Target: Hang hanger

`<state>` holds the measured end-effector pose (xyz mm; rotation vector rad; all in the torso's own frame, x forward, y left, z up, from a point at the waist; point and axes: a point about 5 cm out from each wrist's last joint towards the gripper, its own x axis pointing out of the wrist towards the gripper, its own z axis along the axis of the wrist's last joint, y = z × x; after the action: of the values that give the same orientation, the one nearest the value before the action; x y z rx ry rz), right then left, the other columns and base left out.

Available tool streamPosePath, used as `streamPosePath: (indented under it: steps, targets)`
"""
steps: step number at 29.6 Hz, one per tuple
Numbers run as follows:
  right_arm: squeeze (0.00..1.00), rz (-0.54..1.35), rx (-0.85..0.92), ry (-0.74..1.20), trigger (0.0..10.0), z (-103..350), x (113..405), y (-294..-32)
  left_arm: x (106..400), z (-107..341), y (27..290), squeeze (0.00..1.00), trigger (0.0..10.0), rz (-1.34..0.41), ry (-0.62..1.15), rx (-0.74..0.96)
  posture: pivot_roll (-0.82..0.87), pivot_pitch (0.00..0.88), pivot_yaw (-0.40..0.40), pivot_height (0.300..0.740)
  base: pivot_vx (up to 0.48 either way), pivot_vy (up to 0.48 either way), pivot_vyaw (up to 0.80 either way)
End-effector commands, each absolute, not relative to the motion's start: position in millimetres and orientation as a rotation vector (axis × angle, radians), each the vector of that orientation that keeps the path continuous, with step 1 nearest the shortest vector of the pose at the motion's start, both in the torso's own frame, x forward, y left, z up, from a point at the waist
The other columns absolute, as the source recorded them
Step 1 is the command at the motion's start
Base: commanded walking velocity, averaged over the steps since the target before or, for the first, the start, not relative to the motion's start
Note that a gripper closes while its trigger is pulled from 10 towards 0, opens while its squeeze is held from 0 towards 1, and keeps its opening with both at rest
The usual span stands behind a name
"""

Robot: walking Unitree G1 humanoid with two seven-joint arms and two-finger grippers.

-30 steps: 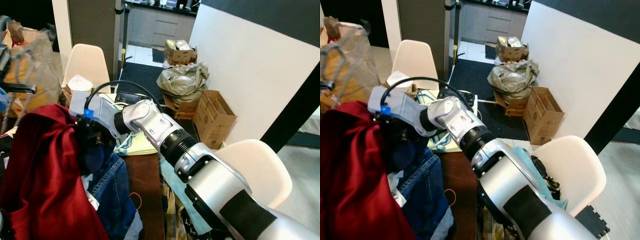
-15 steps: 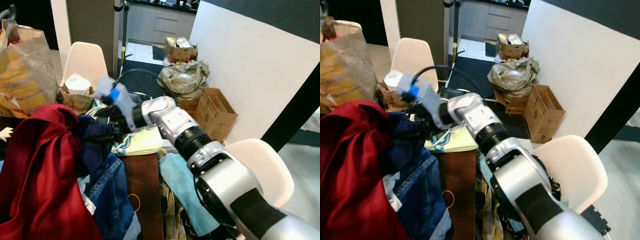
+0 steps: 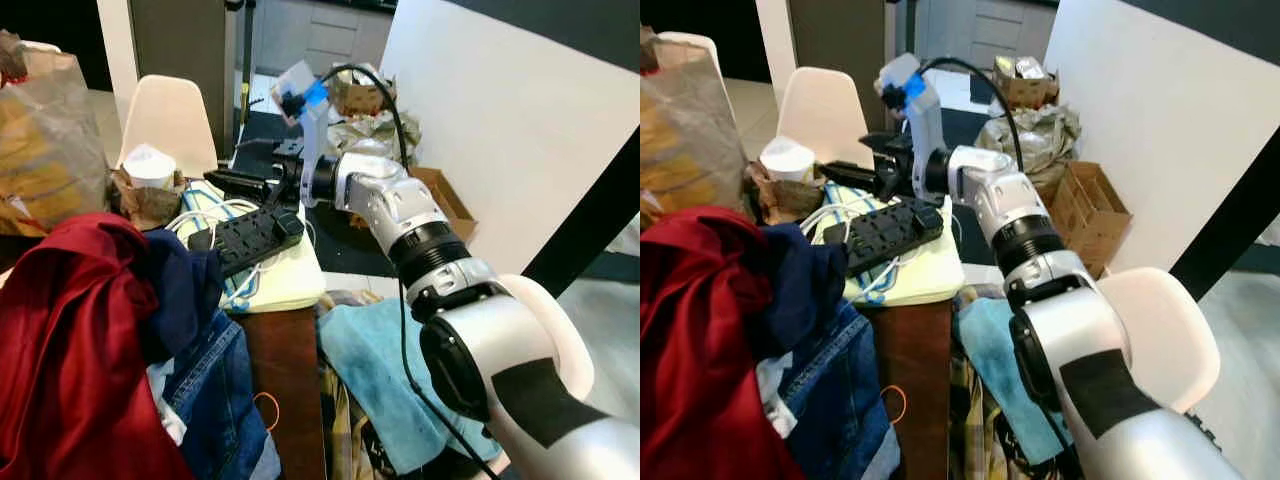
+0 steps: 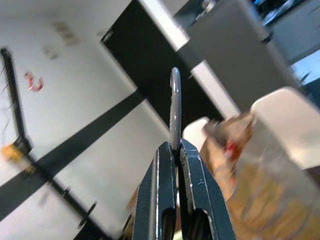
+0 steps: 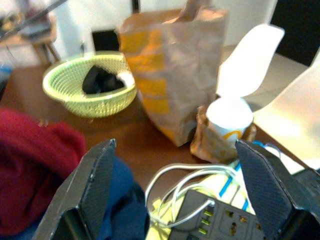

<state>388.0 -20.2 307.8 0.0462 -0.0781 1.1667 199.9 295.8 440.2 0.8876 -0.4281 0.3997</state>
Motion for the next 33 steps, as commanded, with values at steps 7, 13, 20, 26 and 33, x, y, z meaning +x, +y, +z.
streamPosePath:
  steps: [7,13,20,26,33]
  targets:
    - [0.00,1.099,0.215,-0.119,10.0,320.8,393.2,-36.4,198.3,452.8,283.5,0.00,10.0,0.240,-0.517,0.718,0.12,0.000,-0.104,0.740,0.000,0.000,0.00]
    - [0.00,1.192,0.565,-0.192,10.0,339.2,387.5,-45.8,206.2,450.6,260.5,0.00,10.0,0.032,-0.553,0.549,0.14,0.000,-0.098,0.740,-0.428,0.000,0.00]
    - [0.00,1.353,0.664,-0.366,10.0,364.1,372.9,-65.0,218.8,435.9,236.7,0.00,10.0,-0.122,-0.527,0.470,0.14,0.000,-0.087,0.740,-0.470,0.000,0.00]
    - [0.00,1.506,0.669,-0.481,10.0,375.7,354.8,-77.2,223.0,436.8,229.0,0.00,10.0,-0.166,-0.514,0.470,0.13,0.000,-0.077,0.740,-0.465,0.000,0.00]
    - [0.00,1.519,0.662,-0.459,10.0,365.7,349.0,-73.2,210.4,462.8,244.9,0.00,10.0,-0.073,-0.548,0.561,0.13,0.000,-0.070,0.740,-0.455,0.000,0.00]
